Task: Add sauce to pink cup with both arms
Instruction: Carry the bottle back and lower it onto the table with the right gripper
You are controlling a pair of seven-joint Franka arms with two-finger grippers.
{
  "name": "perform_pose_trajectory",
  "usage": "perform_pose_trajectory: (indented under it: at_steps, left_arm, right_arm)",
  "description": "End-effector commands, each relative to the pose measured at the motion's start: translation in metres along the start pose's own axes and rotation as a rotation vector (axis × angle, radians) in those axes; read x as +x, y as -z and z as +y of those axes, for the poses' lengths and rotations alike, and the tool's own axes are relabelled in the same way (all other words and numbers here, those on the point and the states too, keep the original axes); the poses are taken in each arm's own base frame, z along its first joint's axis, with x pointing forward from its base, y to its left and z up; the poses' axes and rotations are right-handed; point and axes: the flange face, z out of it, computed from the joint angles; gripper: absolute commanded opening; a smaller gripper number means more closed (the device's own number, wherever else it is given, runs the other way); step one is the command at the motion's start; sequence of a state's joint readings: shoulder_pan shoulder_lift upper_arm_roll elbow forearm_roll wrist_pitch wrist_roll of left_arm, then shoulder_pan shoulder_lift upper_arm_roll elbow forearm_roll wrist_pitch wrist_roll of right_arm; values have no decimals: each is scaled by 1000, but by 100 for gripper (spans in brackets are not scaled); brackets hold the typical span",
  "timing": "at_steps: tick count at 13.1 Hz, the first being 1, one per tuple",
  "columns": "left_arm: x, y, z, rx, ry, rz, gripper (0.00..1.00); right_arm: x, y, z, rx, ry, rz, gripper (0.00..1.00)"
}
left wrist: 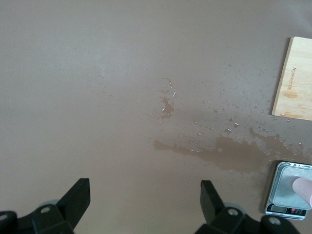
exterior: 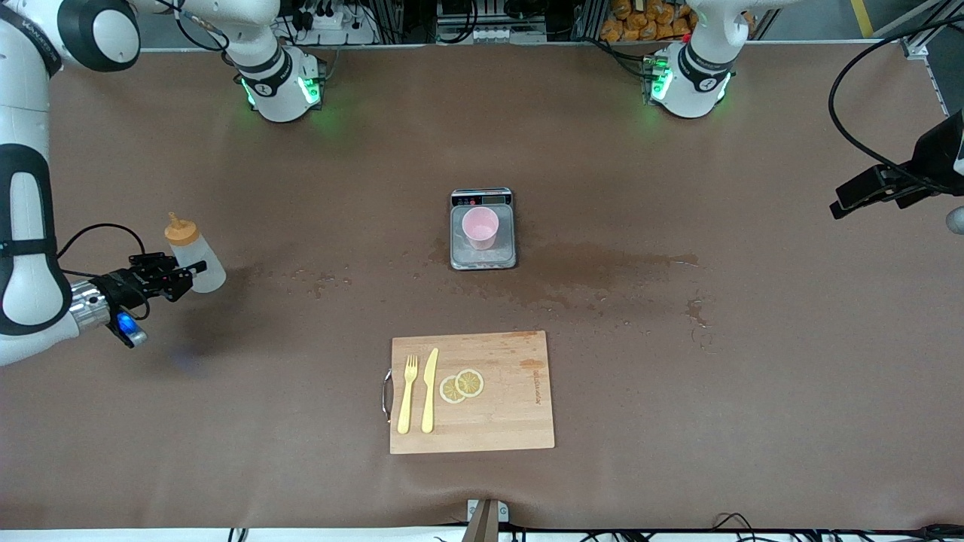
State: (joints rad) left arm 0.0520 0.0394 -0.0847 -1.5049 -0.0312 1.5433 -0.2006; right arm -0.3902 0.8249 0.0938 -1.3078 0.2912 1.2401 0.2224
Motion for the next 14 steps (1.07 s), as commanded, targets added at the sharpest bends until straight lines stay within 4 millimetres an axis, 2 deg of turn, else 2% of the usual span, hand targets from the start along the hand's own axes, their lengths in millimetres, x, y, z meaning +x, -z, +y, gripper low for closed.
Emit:
perform_pose_trajectory:
  at_steps: [1,2,5,7,14]
  left_arm:
    - [-6,8,-2,-20,-5,3,100]
    - [-6,7,-2,-20,-5,2,100]
    - [-6,5,0,-19,-6,-3,100]
    - [-6,6,-2,-20,-5,-1,100]
    - [-6,6,-2,-18,-6,1,100]
  right_arm:
    - [17,-11,20,78,69,-35,31]
    - [24,-21,28,112,76,-52,31]
    - [31,-38,31,139,66,-74,33]
    - [33,-38,42,156,52,-77,34]
    - [35,-37,44,159,48,-65,35]
